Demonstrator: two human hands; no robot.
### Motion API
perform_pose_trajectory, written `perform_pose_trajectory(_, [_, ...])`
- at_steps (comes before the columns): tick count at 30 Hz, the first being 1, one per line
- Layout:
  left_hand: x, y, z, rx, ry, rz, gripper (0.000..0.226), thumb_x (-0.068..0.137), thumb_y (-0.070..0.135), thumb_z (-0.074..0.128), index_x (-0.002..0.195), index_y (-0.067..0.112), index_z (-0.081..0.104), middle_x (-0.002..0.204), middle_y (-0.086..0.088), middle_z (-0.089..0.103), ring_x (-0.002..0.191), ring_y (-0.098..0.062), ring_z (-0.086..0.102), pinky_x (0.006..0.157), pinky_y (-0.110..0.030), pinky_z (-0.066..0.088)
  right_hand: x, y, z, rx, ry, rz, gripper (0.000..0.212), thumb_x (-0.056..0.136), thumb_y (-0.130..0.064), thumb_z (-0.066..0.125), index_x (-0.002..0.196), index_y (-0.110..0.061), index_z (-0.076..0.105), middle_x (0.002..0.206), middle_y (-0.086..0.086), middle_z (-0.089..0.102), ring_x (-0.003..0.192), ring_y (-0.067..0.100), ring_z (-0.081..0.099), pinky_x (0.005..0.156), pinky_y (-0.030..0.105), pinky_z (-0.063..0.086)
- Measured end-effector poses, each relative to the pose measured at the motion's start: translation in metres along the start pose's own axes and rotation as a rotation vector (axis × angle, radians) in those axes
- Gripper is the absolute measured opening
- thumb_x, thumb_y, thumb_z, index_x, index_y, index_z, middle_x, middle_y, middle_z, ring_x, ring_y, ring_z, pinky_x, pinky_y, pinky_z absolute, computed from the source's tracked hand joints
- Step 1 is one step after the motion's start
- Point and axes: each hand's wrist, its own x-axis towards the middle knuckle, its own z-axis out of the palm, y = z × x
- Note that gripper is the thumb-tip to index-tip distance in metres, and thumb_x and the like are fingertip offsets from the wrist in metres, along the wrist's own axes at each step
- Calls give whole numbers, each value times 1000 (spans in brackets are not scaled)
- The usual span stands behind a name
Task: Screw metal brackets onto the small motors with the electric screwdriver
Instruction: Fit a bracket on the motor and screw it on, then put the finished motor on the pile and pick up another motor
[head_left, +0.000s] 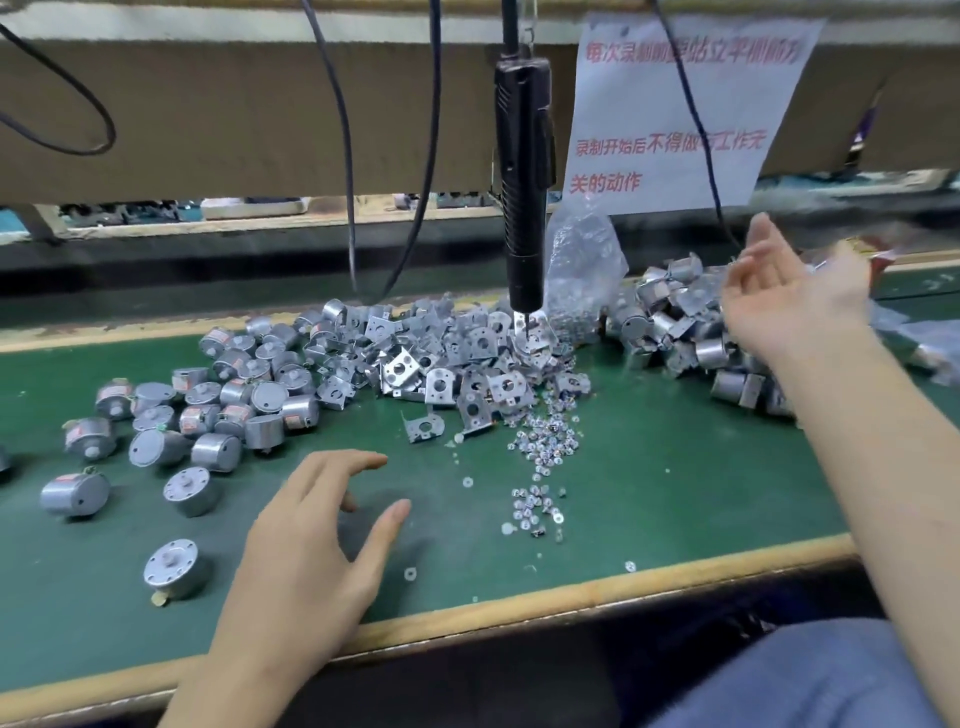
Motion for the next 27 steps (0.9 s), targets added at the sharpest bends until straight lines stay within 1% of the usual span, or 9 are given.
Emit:
perform_pose_trajectory(2, [3, -10, -7, 234, 57, -43, 33, 88, 40, 66, 113, 18, 64, 106, 0, 60, 95, -27, 53, 85, -36, 43, -5, 13, 6, -205, -66, -11, 57, 109, -47, 34, 112, -4, 70, 81, 4, 77, 54, 11, 59, 55, 20, 48])
perform_pose_trajectory(4, [7, -27, -20, 471, 116, -176, 43, 87, 49, 60, 112, 14, 62, 110, -14, 55, 97, -41, 47, 77, -52, 46, -13, 31, 16, -483, -171, -49, 51, 108, -48, 38, 115, -7, 68, 87, 2, 75, 66, 12, 64, 60, 22, 50])
perform_pose_trajectory(8, [5, -69, -47, 628, -38, -484, 62, 69, 67, 53, 101, 15, 42, 97, -26, 49, 88, -51, 50, 65, -59, 50, -43, 74, 31, -1049, -493, -234, 55, 93, -63, 52, 122, -18, 63, 116, -6, 70, 103, 7, 68, 89, 30, 56])
perform_pose_trajectory(10, [2, -80, -54, 632, -112, -494, 55, 70, 56, 71, 90, 16, 39, 77, -20, 49, 74, -48, 54, 60, -53, 51, -58, 92, 36, -1169, -665, -242, 69, 85, -61, 61, 141, -21, 52, 123, -16, 65, 114, -3, 63, 101, 30, 51])
perform_pose_trajectory(14, [4, -77, -57, 517, -172, -481, 51, 72, 40, 80, 85, 28, 32, 64, 1, 60, 64, -32, 59, 59, -43, 51, -75, 118, 48, -1109, -829, -187, 56, 92, -33, 75, 139, -26, 45, 125, -3, 67, 114, 2, 64, 100, 22, 51])
perform_pose_trajectory(18, [11, -51, -51, 398, -140, -403, 45, 68, 39, 85, 98, 23, 56, 82, 2, 67, 83, -31, 65, 68, -38, 49, -85, 130, 65, -1021, -887, -197, 53, 92, -11, 74, 140, -16, 51, 106, 5, 69, 100, 12, 67, 100, 29, 53])
perform_pose_trajectory(22, [14, -23, -30, 132, -176, -262, 45, 67, 31, 89, 103, 22, 63, 94, 8, 64, 83, -16, 65, 76, -35, 52, -93, 142, 77, -991, -988, -204, 47, 93, 3, 68, 136, -5, 52, 102, 1, 67, 95, 12, 64, 104, 40, 52])
perform_pose_trajectory(25, [12, -15, -15, -42, -225, -162, 36, 71, 16, 88, 98, 25, 65, 93, 15, 62, 78, 0, 64, 74, -12, 49, -98, 154, 82, -962, -988, -226, 34, 88, 4, 64, 121, 4, 57, 97, 5, 69, 91, 13, 63, 93, 33, 53])
perform_pose_trajectory(27, [10, -15, -8, -48, -234, -113, 35, 74, 16, 85, 99, 28, 64, 91, 21, 59, 82, 3, 60, 73, -5, 42, -100, 157, 83, -895, -944, -182, 37, 78, -5, 61, 111, 12, 55, 83, 9, 63, 79, 21, 60, 81, 38, 51])
